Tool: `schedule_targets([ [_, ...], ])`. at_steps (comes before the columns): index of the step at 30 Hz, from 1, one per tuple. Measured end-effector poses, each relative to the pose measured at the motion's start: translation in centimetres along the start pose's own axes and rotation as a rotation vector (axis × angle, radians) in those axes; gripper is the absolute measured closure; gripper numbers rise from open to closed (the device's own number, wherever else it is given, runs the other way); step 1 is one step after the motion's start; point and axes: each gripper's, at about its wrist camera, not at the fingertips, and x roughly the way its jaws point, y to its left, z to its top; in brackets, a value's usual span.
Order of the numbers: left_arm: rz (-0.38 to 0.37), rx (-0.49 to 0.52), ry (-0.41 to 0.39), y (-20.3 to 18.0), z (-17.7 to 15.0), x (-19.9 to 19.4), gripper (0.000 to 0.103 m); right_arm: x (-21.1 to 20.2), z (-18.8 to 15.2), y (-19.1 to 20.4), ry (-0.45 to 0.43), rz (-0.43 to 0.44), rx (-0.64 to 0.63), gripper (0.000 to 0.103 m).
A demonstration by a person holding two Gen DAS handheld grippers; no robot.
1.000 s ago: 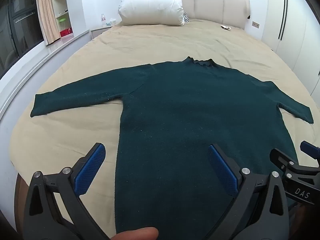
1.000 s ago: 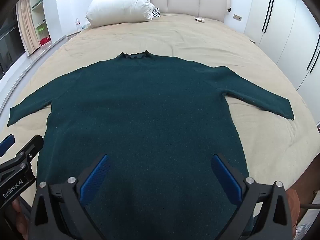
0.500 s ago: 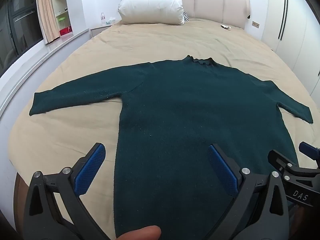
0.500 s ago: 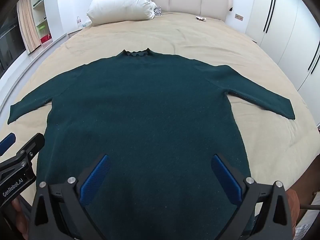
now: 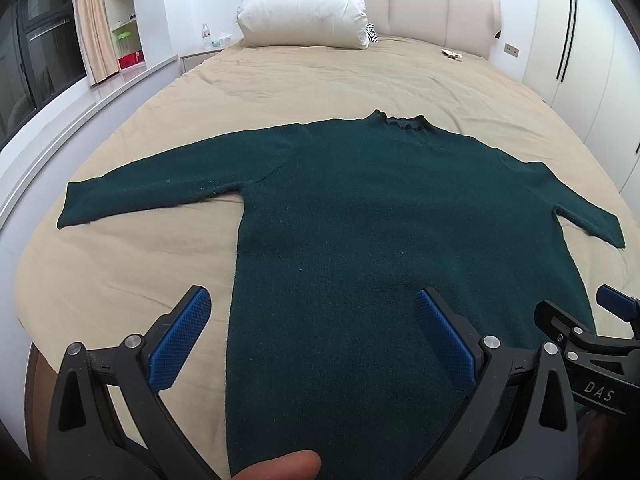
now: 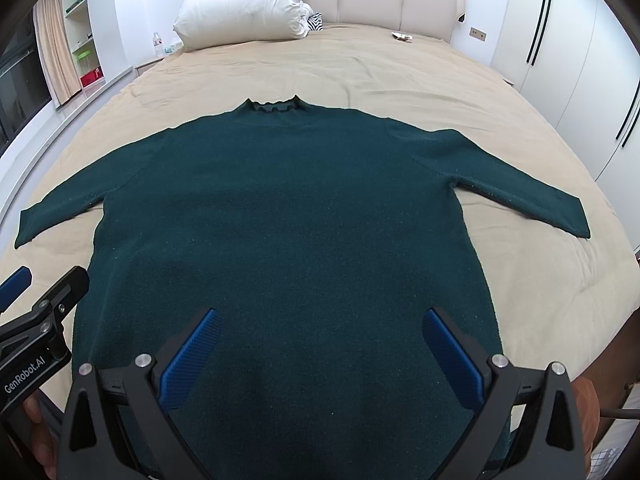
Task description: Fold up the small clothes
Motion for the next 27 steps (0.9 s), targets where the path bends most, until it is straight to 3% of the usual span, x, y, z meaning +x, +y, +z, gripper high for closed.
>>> schedule_targets([
  [27,-0.013,-0.002,-0.001,-0.26,-0.11,-0.17,0.000,0.03,-0.05,-0.03,0.001,-0.001,-0.001,0.000],
])
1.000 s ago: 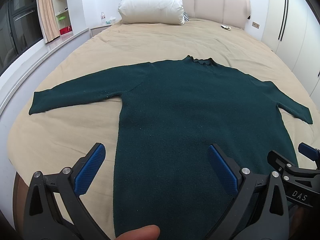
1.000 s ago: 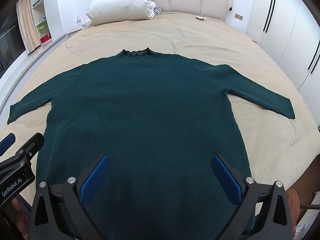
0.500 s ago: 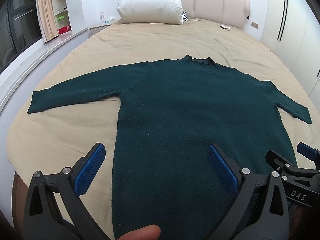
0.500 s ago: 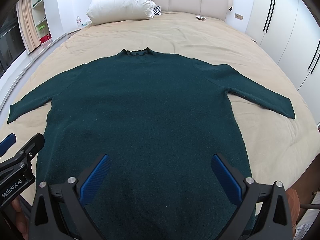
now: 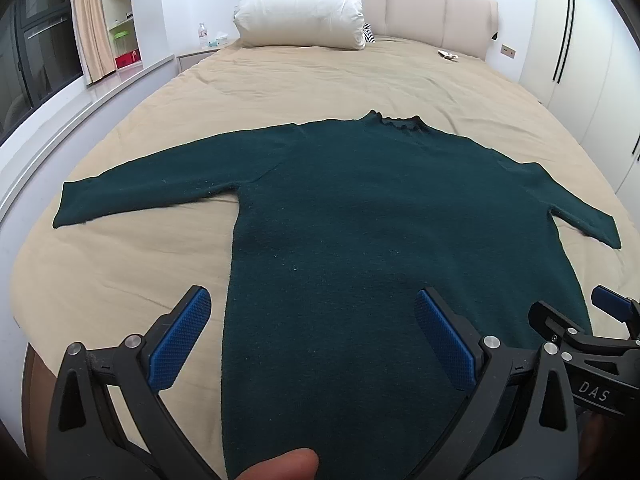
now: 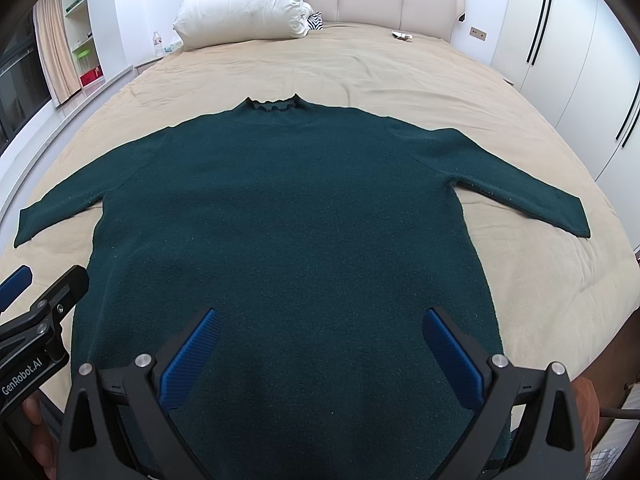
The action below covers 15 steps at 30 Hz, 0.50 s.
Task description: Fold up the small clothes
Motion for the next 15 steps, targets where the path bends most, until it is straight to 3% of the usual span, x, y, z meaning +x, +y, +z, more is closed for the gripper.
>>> schedule_targets([
  [15,-0.011,-0.019,-0.007,0.30,0.05,0.02,0.000,0.06,-0.04,0.04,0.000,-0.001,-0.006,0.000],
])
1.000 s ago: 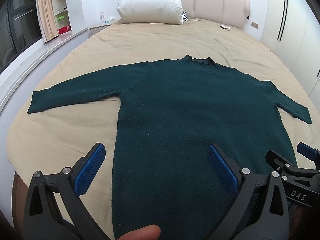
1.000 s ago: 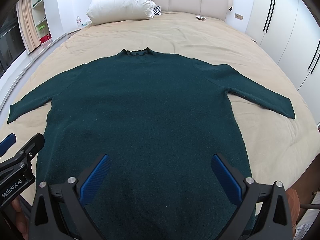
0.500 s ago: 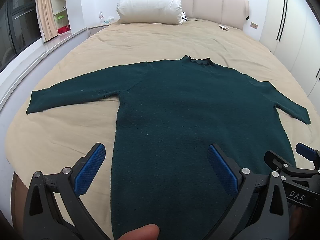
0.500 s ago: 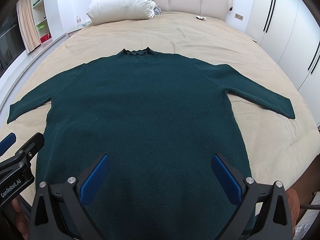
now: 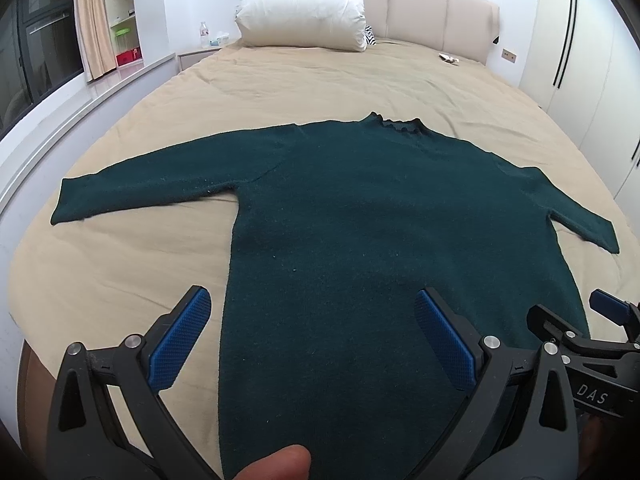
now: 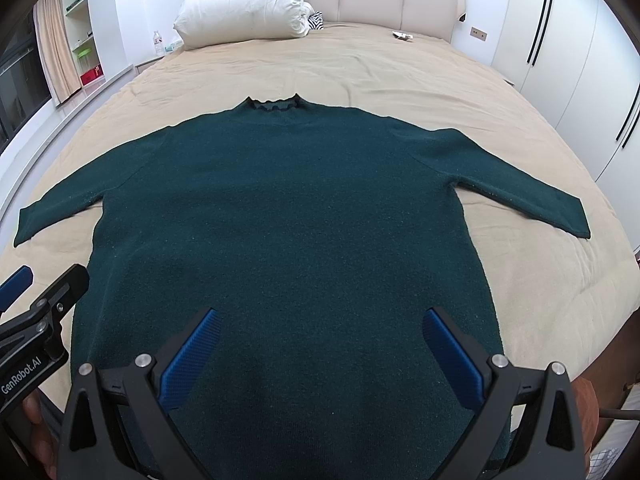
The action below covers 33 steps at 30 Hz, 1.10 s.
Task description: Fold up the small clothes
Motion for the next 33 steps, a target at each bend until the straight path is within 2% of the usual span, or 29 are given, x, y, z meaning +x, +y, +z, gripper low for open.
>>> schedule_targets([
  [4,-0.024,-0.017,-0.005,0.5,0.0,0.0,0.000,0.0,0.0,0.0,0.000,0.001,0.001,0.000],
  [10,-0.106,-0.091,0.026,2.4,0.3,0.7,0.000,-0.1,0.1,0.1,0.000,-0.001,-0.005,0.000],
  [15,-0.305,-0.205,0.026,5.6,1.1,1.3,0.000,-0.1,0.7,0.4,-0.003,-0.002,-0.018,0.000],
  [16,-0.318,-0.218,0.017,6.2,1.3,1.4,0.000,-0.1,0.8,0.6,-0.004,-0.002,-0.021,0.000],
  [19,-0.336,-0.247,-0.049,8.1,1.7,1.1,0.000,0.0,1.3,1.2,-0.011,0.000,-0.040,0.000],
  [22,-0.344,-0.267,-0.013,9.9,2.1,1.7,0.000,-0.2,2.1,1.7,-0.028,0.005,-0.052,0.000],
  [24,-0.306,-0.311,-0.003,12.2,2.3,2.1,0.000,-0.4,2.6,1.9,-0.042,0.016,-0.050,0.000],
  [28,-0.321,-0.570,-0.099,21.0,2.4,2.7,0.000,-0.6,3.8,2.3,-0.065,0.038,-0.049,0.000],
  [30,-0.318,-0.700,-0.112,25.8,2.5,3.9,0.000,-0.5,4.3,2.4,-0.069,0.057,-0.042,0.000],
  [33,-0.319,-0.940,-0.168,33.1,1.8,5.8,0.000,-0.2,5.2,2.8,-0.072,0.088,-0.026,0.000],
])
